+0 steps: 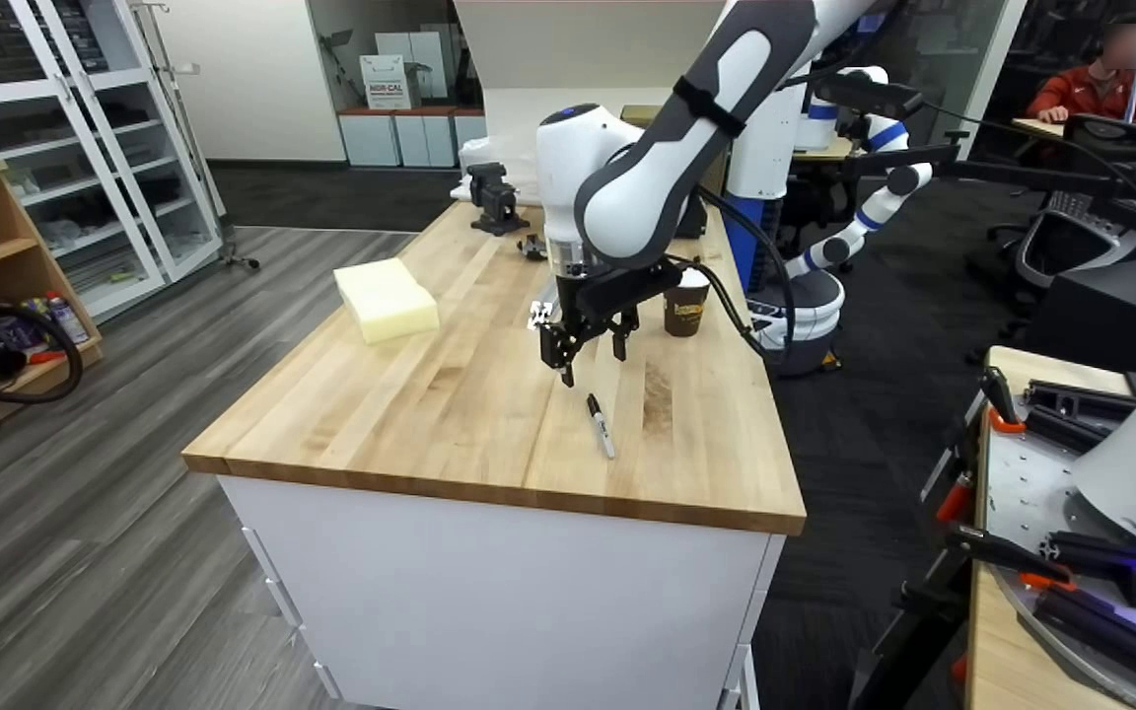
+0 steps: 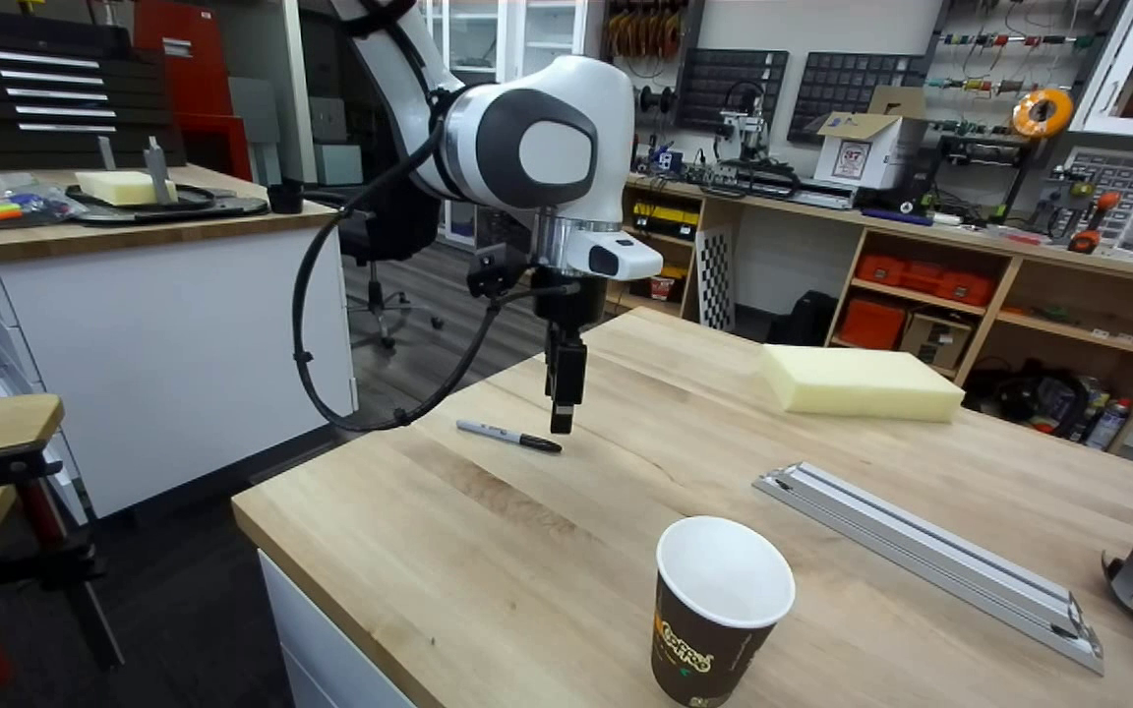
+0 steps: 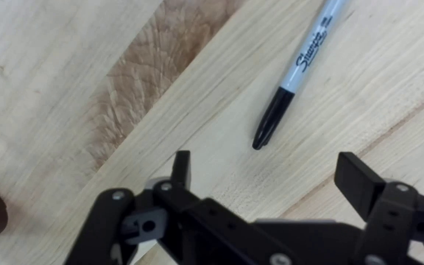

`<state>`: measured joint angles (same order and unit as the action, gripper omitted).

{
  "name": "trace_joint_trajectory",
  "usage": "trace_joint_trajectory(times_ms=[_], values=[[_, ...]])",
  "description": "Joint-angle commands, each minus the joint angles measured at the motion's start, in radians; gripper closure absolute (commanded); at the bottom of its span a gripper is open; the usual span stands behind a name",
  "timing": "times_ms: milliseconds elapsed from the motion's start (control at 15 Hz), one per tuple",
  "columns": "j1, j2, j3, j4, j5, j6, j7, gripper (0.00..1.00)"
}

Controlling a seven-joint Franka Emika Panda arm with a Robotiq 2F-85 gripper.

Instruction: Put the black pen inside the brown coffee cup

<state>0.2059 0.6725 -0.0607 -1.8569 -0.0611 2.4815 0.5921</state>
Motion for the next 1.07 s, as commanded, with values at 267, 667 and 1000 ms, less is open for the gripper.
trace_joint_trajectory(times_ms=[267, 667, 1000], values=[[0.037, -0.017, -0.061, -0.009, 0.051, -0.006, 0.166, 0.00], [0.015, -0.015, -0.030, -0.082, 0.134, 0.050, 0.235, 0.00], [0.021, -0.009, -0.012, -0.124, 0.222, 0.156, 0.288, 0.00]])
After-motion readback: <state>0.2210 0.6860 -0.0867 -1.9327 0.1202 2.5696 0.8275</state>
